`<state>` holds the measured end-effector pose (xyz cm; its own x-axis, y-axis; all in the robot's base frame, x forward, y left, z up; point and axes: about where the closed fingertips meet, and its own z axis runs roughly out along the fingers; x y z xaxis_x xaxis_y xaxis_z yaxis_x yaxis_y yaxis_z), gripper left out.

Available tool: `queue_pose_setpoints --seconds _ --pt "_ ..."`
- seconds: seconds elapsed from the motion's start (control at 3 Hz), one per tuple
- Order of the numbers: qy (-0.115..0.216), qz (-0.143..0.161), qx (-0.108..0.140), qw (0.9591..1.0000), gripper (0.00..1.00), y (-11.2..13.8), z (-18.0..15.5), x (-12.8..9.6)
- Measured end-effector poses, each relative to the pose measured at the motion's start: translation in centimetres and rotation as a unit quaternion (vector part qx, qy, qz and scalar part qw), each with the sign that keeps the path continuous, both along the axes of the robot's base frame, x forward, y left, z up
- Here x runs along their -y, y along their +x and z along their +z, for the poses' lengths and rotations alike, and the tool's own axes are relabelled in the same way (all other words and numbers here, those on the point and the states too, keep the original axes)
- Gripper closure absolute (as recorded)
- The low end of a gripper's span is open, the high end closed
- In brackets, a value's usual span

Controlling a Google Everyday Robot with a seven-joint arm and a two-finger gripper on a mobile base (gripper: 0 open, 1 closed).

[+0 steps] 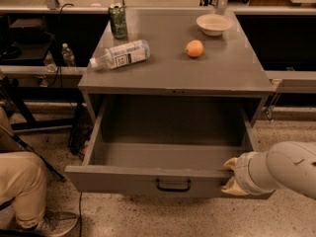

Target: Open top drawer

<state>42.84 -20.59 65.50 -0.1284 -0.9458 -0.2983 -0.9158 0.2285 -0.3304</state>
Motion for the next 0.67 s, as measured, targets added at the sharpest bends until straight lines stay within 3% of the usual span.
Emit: queue_pose_setpoints --seconds 0.67 --pt "-0.003 0.005 0.01 0.9999 0.31 0.37 1.11 0.73"
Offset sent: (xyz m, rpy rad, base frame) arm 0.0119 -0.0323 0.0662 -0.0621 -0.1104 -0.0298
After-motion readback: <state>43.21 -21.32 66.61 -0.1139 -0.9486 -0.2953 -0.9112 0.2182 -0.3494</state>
